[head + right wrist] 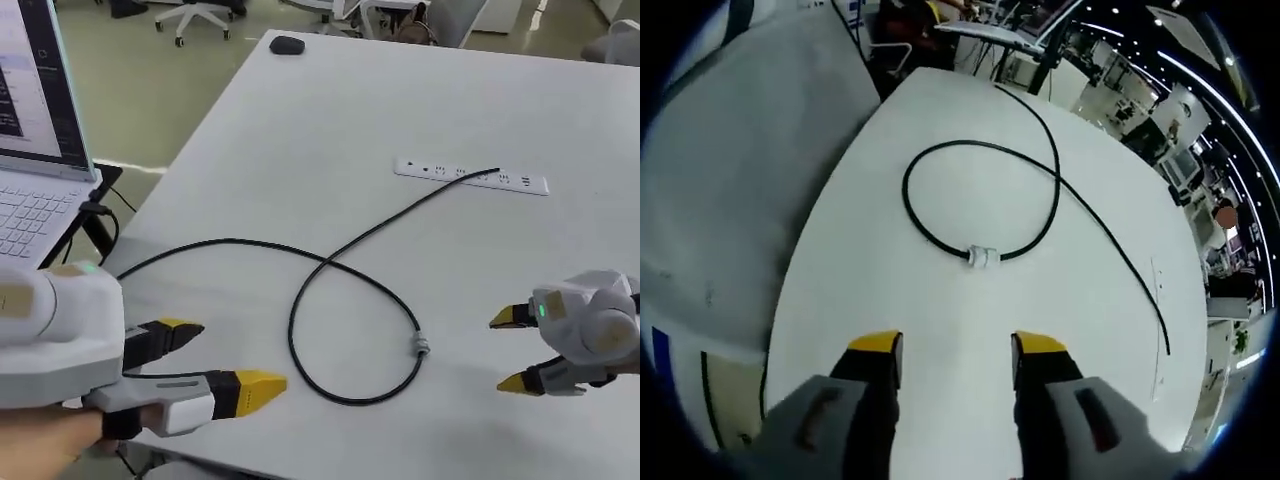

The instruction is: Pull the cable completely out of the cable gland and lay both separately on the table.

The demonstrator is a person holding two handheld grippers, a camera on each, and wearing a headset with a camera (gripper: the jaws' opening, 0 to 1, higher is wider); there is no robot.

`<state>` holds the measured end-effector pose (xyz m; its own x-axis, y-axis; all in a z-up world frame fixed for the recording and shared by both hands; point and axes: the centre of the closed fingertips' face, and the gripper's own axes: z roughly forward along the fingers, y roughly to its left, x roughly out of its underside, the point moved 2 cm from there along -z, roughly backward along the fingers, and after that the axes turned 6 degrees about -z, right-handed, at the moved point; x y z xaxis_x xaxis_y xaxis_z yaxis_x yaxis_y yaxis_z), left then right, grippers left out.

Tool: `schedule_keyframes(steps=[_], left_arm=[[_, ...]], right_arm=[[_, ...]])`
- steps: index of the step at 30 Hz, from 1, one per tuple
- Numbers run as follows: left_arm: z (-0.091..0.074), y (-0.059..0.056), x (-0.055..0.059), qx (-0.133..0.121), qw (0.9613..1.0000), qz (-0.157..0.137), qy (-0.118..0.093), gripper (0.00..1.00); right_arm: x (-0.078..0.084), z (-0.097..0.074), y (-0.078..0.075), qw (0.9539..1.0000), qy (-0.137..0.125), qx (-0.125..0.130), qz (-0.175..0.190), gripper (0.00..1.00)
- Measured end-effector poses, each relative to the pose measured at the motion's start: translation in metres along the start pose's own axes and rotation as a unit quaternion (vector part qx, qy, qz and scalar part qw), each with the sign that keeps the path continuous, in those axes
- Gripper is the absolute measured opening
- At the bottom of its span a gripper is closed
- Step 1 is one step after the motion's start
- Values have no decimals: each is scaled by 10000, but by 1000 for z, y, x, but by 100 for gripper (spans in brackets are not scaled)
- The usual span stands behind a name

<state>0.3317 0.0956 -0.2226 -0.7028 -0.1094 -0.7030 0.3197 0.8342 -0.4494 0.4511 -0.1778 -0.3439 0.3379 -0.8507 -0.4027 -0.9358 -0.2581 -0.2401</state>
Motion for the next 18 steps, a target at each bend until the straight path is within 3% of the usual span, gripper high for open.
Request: schedule_keyframes(steps=[8, 14, 18], left_arm=[[5, 1, 4, 25, 10000, -79, 52, 77], [4, 5, 6, -16, 9999, -137, 68, 77], [5, 7, 9, -37, 9998, -182, 94, 77]], right_arm=[[-10, 18, -29, 9997, -186, 85, -110, 39], [-21, 31, -36, 9991, -176, -92, -362, 37], [-26, 42, -39, 9986, -322, -187, -367, 36]])
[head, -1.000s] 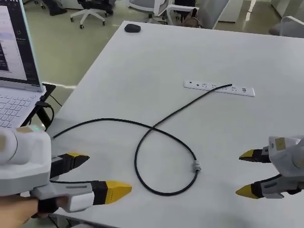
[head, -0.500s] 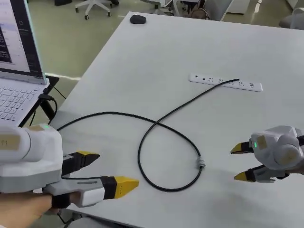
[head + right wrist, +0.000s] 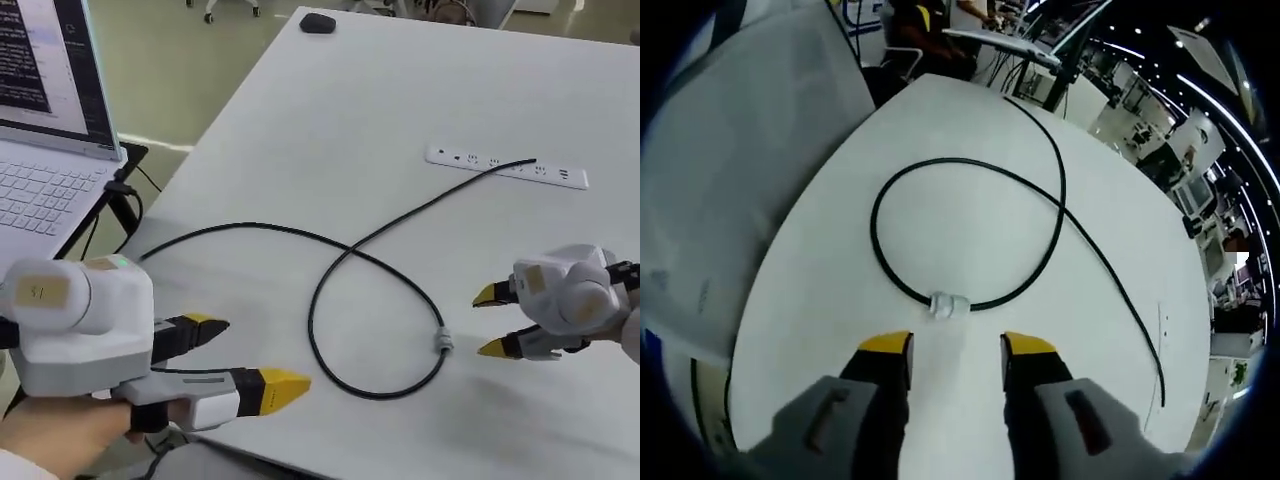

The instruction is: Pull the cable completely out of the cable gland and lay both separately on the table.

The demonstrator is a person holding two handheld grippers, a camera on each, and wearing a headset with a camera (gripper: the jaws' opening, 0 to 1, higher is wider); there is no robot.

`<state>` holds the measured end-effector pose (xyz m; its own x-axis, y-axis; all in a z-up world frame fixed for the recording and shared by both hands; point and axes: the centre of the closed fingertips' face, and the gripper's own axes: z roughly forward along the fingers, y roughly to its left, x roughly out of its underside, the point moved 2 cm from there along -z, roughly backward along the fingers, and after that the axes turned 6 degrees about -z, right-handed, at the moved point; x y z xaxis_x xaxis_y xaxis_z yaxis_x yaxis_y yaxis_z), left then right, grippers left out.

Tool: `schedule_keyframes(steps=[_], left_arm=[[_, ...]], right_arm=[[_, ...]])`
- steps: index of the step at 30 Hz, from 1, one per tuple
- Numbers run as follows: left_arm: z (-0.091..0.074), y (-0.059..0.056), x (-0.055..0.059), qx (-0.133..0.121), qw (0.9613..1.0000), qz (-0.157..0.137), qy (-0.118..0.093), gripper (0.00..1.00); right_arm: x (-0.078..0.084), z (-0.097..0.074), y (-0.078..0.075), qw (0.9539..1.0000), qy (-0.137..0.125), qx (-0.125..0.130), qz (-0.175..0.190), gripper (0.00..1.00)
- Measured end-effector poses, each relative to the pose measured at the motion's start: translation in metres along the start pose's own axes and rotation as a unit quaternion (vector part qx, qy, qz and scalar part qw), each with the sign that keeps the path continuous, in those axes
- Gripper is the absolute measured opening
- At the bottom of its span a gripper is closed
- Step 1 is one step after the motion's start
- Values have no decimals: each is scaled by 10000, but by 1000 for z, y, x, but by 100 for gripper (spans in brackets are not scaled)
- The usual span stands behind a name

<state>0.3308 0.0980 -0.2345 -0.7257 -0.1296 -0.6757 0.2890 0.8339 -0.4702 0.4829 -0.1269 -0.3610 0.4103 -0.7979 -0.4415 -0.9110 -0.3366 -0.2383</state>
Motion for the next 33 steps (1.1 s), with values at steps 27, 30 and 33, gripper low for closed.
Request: schedule_keyframes(steps=[27, 30, 33], left_arm=[[8, 4, -2, -34, 9999, -82, 82, 76], [10, 0, -5, 11, 10000, -42, 66, 76], [11, -1, -7, 37, 10000, -16, 57, 76]], right_arm=[[-13, 43, 3, 9917, -347, -258, 1214, 21], [-11, 44, -1, 9848, -464, -124, 1668, 21], [3, 47, -13, 9842, -309, 158, 1734, 0]])
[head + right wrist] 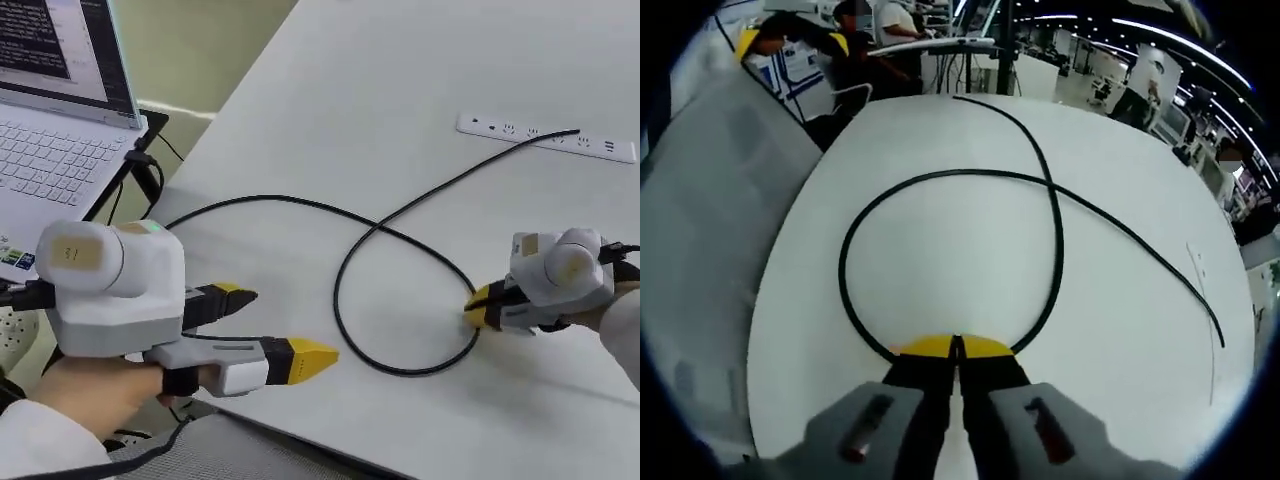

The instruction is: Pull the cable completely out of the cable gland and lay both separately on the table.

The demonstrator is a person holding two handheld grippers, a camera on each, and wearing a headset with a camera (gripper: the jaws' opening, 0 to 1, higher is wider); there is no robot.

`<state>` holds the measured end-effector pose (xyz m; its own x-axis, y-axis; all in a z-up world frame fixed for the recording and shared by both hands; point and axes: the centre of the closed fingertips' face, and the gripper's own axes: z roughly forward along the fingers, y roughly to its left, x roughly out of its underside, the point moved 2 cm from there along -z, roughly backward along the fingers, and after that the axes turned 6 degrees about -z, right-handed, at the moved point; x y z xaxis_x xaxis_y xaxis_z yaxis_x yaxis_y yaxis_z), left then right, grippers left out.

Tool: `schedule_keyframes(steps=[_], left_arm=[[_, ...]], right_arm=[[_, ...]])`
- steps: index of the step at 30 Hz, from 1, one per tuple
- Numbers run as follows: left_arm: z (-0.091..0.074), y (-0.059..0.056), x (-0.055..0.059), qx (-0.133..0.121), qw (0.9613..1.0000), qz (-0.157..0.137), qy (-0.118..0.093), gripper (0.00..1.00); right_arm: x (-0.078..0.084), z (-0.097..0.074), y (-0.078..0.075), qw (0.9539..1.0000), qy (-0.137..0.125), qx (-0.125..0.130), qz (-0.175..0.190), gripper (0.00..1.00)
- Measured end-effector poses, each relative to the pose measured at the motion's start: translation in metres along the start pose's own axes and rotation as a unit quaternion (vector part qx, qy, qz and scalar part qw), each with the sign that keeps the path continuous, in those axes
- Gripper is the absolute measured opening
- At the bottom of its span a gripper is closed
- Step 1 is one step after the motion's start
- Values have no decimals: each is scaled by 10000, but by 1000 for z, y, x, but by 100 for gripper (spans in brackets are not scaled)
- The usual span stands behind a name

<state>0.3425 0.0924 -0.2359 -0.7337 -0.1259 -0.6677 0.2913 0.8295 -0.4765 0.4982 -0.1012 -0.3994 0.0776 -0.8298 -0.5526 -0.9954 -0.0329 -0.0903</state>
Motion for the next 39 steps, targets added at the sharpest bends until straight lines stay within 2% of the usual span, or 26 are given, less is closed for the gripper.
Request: schedule_keyframes(steps=[1, 2, 3, 4, 5, 7, 9, 10, 11, 12, 13, 15, 19, 22, 24, 26, 28, 31, 32, 33, 35, 36, 37, 38, 39], left_arm=[[0, 0, 0, 1, 10000, 4, 0, 76], [1, 0, 0, 13, 10000, 11, 6, 76], [1, -1, 0, 22, 10000, 15, 11, 76], [1, -2, 0, 38, 10000, 33, 28, 76], [1, -2, 1, 42, 10000, 48, 43, 76], [1, -2, 1, 46, 10000, 63, 43, 76], [2, -3, 1, 60, 10000, 49, 29, 76], [2, -3, 1, 62, 10000, 60, 32, 76], [2, -3, 1, 58, 10000, 70, 34, 76], [2, -3, 1, 55, 10000, 71, 29, 76], [3, -4, 1, 59, 10000, 52, 8, 76], [5, -5, 1, 87, 10000, 35, -5, 76], [10, -11, 0, 166, 9998, 101, 34, 75], [10, -13, 0, 208, 9997, 142, 35, 75], [10, -14, 0, 218, 9996, 155, 35, 75], [10, -13, 0, 219, 9996, 155, 41, 75], [9, -12, 1, 210, 9996, 165, 50, 75], [7, -11, 2, 200, 9997, 162, 51, 75], [6, -10, 2, 195, 9997, 157, 51, 75], [6, -9, 2, 190, 9997, 152, 49, 75], [5, -8, 2, 182, 9997, 140, 47, 75], [4, -8, 2, 183, 9997, 137, 44, 75], [4, -8, 2, 184, 9997, 133, 41, 75], [4, -7, 2, 186, 9997, 129, 42, 75], [5, -7, 3, 192, 9997, 121, 47, 75]], right_arm=[[6, -4, 0, 9998, 180, 41, -24, 0], [1, -3, 14, 9994, -155, -294, -17, 0], [2, -5, 15, 9997, -116, -229, -54, 0], [1, -8, 11, 9988, -158, -60, -466, 0], [-1, -10, 10, 9983, -230, 34, -538, 0], [-6, -20, 10, 9993, -336, 120, -86, 2], [-1, -25, -1, 9969, -378, 414, 548, 13], [2, -31, -8, 9898, -446, 632, 1199, 19], [4, -34, -12, 9814, -510, 737, 1699, 21], [5, -39, -15, 9650, -595, 935, 2377, 22], [5, -41, -15, 9530, -696, 1032, 2762, 22], [8, -44, -10, 9343, -683, 1243, 3271, 22], [9, -38, 5, 9211, -521, 1419, 3588, 24], [9, -33, 10, 9057, -475, 1624, 3886, 25], [8, -28, 13, 8984, -430, 1684, 4033, 26], [7, -23, 15, 8955, -377, 1764, 4069, 28], [11, -17, 13, 8956, -333, 1830, 4041, 29], [14, -13, 13, 8932, -184, 1969, 4038, 25], [11, -16, 7, 9061, -222, 2076, 3679, 22], [10, -15, 11, 8958, -187, 2076, 3926, 20], [7, -17, 11, 8956, -196, 2057, 3940, 17], [8, -17, 11, 8979, -159, 2069, 3882, 17], [8, -17, 11, 8977, -137, 2071, 3887, 17], [10, -18, 11, 8968, -84, 2067, 3911, 15], [13, -20, 10, 8925, -47, 2087, 3998, 15]])
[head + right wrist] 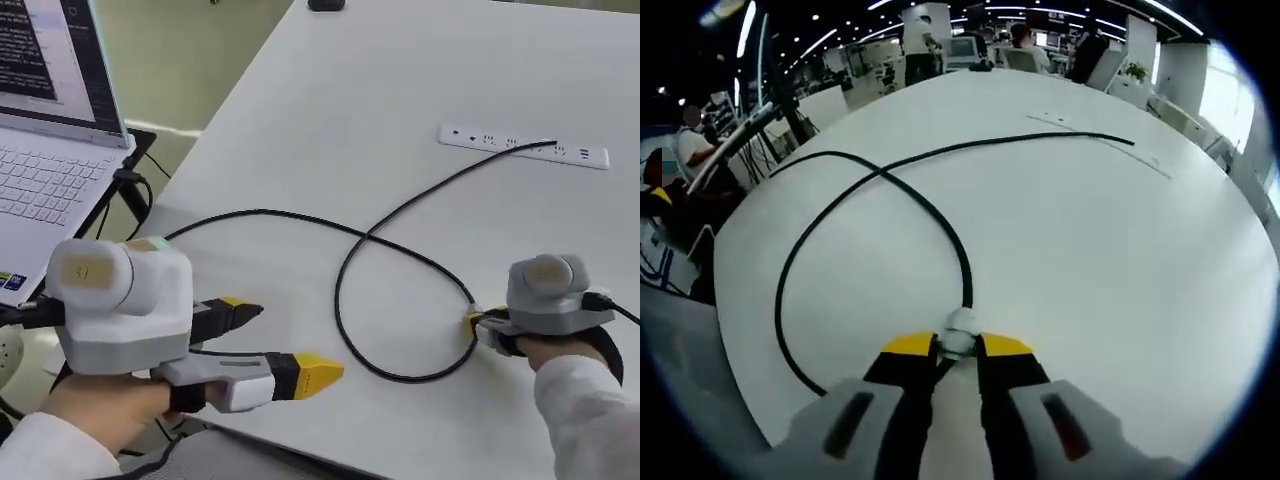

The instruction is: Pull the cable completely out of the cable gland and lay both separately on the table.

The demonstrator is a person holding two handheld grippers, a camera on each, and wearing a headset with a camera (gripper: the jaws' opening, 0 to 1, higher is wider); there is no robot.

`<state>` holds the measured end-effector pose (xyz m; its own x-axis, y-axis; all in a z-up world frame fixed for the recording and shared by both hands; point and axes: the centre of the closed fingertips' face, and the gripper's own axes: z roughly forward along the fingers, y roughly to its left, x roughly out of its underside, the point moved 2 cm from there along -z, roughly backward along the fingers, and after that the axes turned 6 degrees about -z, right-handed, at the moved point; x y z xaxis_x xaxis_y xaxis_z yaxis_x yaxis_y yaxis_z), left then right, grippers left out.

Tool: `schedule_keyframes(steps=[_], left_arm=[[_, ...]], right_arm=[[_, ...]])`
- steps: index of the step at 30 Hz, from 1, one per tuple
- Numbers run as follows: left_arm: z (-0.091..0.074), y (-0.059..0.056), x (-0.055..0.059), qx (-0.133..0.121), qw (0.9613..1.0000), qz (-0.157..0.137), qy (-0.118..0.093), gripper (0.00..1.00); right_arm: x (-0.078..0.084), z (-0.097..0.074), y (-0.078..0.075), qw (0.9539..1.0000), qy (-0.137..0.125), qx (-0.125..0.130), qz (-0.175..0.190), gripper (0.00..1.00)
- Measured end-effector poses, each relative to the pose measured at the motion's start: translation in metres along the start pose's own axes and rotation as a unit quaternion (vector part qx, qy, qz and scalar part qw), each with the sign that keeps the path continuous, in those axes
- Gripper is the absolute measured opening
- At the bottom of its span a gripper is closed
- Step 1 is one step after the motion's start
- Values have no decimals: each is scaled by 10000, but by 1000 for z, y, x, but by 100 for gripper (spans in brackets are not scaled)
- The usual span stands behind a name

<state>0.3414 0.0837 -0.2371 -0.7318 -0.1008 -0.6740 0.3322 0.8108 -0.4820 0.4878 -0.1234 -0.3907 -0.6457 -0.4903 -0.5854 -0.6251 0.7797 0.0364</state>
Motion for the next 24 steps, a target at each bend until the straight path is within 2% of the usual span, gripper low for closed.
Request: schedule_keyframes(steps=[1, 3, 6, 10, 14, 15, 17, 19, 20, 21, 22, 23, 24], left_arm=[[0, 0, 0, 8, 10000, -2, 4, 75], [3, -1, 1, 37, 10000, -1, 9, 75], [6, -2, 2, 82, 10000, 0, 22, 75], [15, -5, 5, 163, 9998, 51, 74, 75], [29, -10, 10, 237, 9994, 142, 187, 74], [34, -12, 12, 280, 9991, 189, 247, 74], [41, -17, 15, 367, 9985, 258, 320, 73], [50, -23, 20, 525, 9971, 317, 458, 72], [54, -25, 22, 573, 9963, 356, 524, 72], [58, -26, 23, 599, 9961, 368, 541, 72], [61, -27, 23, 652, 9958, 350, 544, 72], [64, -28, 23, 702, 9956, 309, 535, 72], [66, -30, 21, 750, 9955, 248, 521, 72]], right_arm=[[1, 0, -2, 9998, 43, 67, 167, 15], [3, -2, -4, 9973, 79, 103, 725, 14], [8, -3, -3, 9933, 78, 65, 1150, 14], [15, -6, 3, 9883, 83, 0, 1526, 14], [19, -12, 23, 9688, -22, -453, 2436, 14], [21, -16, 28, 9612, -27, -549, 2704, 14], [22, -20, 33, 9529, -127, -651, 2959, 14], [23, -25, 43, 9390, -195, -905, 3311, 14], [21, -29, 48, 9283, -276, -1049, 3558, 14], [19, -31, 49, 9228, -364, -1131, 3665, 13], [17, -36, 52, 9136, -428, -1298, 3830, 13], [15, -37, 53, 9083, -513, -1358, 3923, 13], [13, -42, 55, 8981, -595, -1477, 4100, 13]])
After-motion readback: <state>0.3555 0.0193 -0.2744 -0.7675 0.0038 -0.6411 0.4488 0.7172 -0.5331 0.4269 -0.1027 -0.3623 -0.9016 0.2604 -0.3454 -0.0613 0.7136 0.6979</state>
